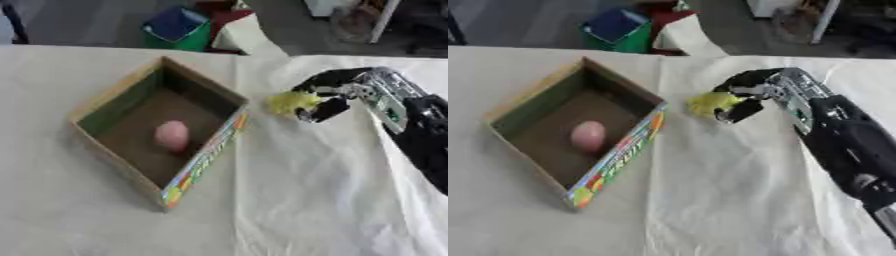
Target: Pick up objects on the table and place them in the box.
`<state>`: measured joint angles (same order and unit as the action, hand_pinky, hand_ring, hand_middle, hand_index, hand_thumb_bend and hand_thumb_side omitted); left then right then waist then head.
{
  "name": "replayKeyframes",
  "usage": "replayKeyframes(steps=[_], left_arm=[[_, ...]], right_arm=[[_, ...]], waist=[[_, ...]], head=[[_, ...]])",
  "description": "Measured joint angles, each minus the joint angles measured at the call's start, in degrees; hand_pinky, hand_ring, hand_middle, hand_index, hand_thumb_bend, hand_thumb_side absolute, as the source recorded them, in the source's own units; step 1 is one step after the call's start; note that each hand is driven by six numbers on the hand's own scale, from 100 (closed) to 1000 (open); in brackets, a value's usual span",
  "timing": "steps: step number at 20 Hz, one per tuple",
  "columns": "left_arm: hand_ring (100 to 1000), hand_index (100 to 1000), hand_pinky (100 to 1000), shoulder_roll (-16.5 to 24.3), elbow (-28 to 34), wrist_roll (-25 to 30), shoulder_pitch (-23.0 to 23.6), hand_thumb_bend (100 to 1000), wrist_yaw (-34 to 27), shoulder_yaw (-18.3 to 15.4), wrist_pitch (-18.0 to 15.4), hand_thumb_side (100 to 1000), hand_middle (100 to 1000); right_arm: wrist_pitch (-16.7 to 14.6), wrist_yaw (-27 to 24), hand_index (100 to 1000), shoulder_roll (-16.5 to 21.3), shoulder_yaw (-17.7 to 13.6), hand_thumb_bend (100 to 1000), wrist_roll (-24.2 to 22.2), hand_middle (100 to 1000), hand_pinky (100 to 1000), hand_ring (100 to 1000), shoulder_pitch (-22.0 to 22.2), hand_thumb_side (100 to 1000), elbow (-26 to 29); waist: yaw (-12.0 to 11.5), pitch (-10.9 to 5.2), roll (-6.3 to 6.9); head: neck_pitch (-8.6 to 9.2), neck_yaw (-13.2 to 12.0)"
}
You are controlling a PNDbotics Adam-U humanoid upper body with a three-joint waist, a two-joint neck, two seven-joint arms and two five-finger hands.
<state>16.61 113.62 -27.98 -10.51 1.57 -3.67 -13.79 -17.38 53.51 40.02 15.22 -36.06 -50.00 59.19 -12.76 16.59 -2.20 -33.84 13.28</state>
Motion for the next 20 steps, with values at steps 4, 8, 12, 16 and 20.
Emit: replayKeyframes(steps=[4, 8, 12, 16, 20], left_arm=[[631, 734, 521, -0.02, 0.00, 0.07, 0.00, 100, 0.00, 0.00, 0.09, 913, 623], [631, 734, 520, -0.03, 0.00, 0.19, -0.01, 100, 0.00, 0.01, 0.24, 912, 623], [630, 733, 520, -0.07, 0.00, 0.18, -0.01, 100, 0.00, 0.01, 0.46, 914, 622], [631, 733, 519, -0.46, 0.00, 0.16, -0.01, 100, 0.00, 0.02, 0.70, 912, 622], [631, 733, 518, -0.48, 0.00, 0.14, -0.01, 100, 0.02, 0.02, 0.81, 909, 623]], right_arm=[[0.01, 1.52, 890, -0.55, 0.03, 100, 0.74, 822, 708, 851, -0.46, 837, -1.36], [-0.20, 2.64, 804, -1.05, 0.03, 100, 1.80, 776, 690, 833, -0.82, 804, -2.47], [-0.21, 3.30, 684, -1.47, -0.08, 100, 3.83, 666, 643, 790, -0.97, 659, -3.34], [0.56, 3.87, 594, -2.03, -0.42, 100, 7.66, 557, 600, 747, -0.97, 318, -4.36], [1.01, 3.78, 536, -2.42, -0.60, 100, 11.06, 473, 564, 702, -0.87, 231, -5.05]], waist=[[-0.12, 0.01, 0.00], [-0.17, 0.01, 0.00], [-0.20, 0.01, 0.00], [-0.22, 0.04, 0.01], [-0.20, 0.06, 0.05]], head=[[0.18, 0.02], [0.20, 0.07], [0.20, 0.17], [0.21, 0.19], [0.21, 0.20]])
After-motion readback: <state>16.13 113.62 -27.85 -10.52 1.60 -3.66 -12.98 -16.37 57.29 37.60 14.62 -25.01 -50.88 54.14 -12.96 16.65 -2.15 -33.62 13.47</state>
